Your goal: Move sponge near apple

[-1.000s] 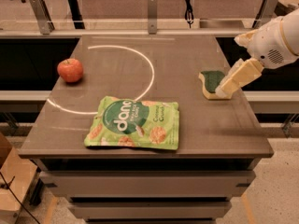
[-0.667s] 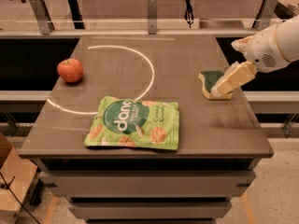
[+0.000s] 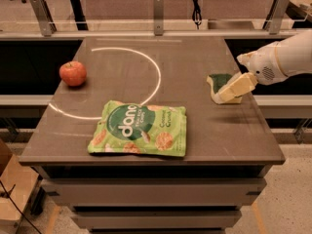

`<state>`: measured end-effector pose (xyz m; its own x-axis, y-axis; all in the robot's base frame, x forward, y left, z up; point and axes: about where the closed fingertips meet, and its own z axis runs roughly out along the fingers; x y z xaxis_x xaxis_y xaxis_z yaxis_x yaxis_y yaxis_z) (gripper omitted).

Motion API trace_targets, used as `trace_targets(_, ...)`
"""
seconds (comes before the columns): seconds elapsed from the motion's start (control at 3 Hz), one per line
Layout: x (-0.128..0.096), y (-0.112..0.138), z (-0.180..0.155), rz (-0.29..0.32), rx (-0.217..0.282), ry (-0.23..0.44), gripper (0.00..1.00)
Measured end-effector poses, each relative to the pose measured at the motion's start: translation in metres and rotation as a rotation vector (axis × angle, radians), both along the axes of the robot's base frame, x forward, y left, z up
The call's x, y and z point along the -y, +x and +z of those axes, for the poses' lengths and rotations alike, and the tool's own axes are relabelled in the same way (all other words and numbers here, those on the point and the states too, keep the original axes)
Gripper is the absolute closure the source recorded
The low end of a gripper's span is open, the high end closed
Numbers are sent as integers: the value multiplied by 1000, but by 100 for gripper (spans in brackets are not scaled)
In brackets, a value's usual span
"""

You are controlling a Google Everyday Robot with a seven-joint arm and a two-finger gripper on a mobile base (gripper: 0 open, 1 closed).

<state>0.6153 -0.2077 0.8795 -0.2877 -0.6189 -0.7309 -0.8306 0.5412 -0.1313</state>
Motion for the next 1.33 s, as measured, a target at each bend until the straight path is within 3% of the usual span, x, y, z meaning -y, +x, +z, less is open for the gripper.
trace_targets(0.67,0,12,-38,-34,-57,43,0)
trace_targets(1.0,0,14,-52,-45,-84,45,10)
trace_targets(1.33,-2,15,-53,-51,-89,37,29)
